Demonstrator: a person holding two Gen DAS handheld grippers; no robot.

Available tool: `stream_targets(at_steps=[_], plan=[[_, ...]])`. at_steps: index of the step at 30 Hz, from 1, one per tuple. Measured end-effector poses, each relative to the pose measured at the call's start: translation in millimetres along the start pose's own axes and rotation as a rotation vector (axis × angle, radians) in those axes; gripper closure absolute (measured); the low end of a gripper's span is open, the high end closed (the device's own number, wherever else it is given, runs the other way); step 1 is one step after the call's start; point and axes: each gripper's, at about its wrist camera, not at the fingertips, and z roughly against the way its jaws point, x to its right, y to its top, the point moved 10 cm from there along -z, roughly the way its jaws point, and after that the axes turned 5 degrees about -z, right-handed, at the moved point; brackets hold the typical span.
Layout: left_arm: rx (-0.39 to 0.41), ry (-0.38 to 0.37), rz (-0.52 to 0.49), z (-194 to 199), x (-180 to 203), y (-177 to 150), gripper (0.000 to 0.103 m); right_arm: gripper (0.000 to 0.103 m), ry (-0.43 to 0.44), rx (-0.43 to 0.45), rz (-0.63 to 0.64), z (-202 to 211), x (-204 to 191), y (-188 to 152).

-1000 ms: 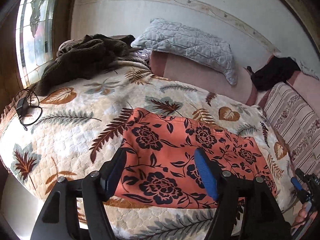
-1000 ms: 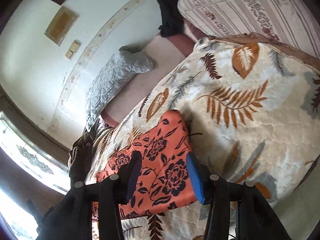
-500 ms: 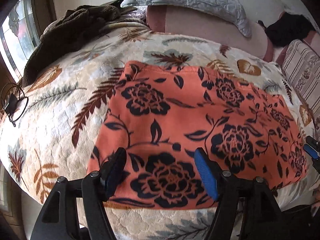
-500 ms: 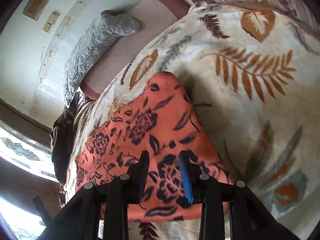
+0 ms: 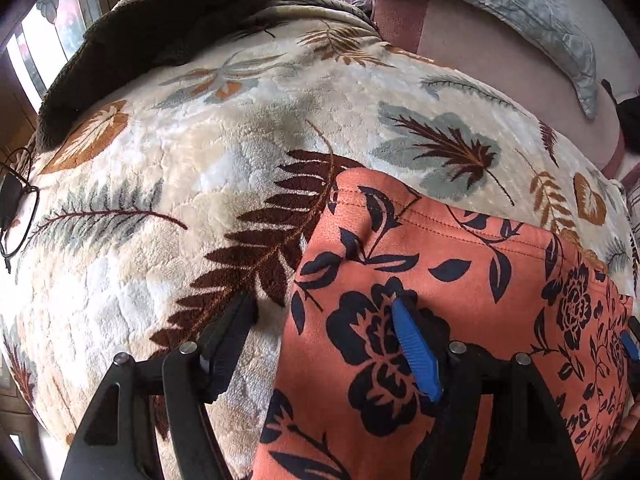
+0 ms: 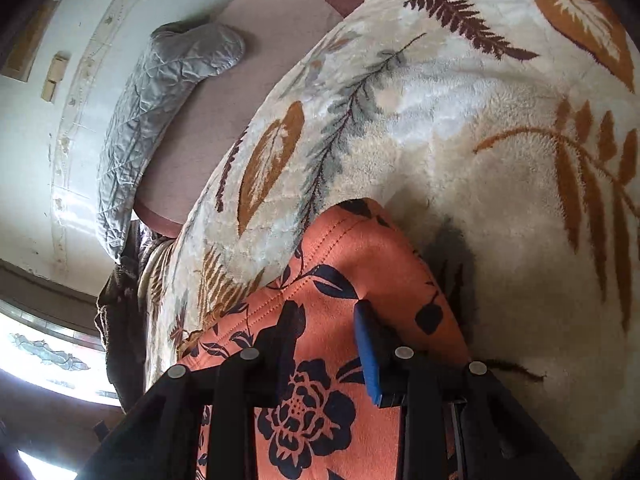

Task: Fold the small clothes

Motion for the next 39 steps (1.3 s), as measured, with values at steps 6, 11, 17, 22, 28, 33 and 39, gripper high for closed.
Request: stream_targets(at_steps=[6,11,17,22,28,33,39], plan=[[0.150,-0.008,-0.064,71,9,-21,0.029,0.069,0.097,0.026,0.124,55,-27,-39],[0.228,-0.025,-0.068,119,11,-45,0.029,0.069,0.102,-0.018,0.217,84,-24,-98],[0.265,-0.020,-0.070,146,11,-70,0.029,0.069,0.037,-0.078,0.270,94,-2,-146],[0.244,0.000,-0.078,137,12,-83,0.029,0.070,-0.018,-0.130,0.234,80,22,-157],[0.194,0.026,-0.078,106,7,-91,0.029,0.070,-0.036,-0.128,0.263,74,21,-159],[0.120,0.034,-0.081,73,5,-101,0.029,0.070,-0.040,-0.127,0.272,72,18,-159],[0.072,-0.019,0.062,46,-12,-113,0.000,0.069,-0.017,-0.135,0.242,69,19,-157]])
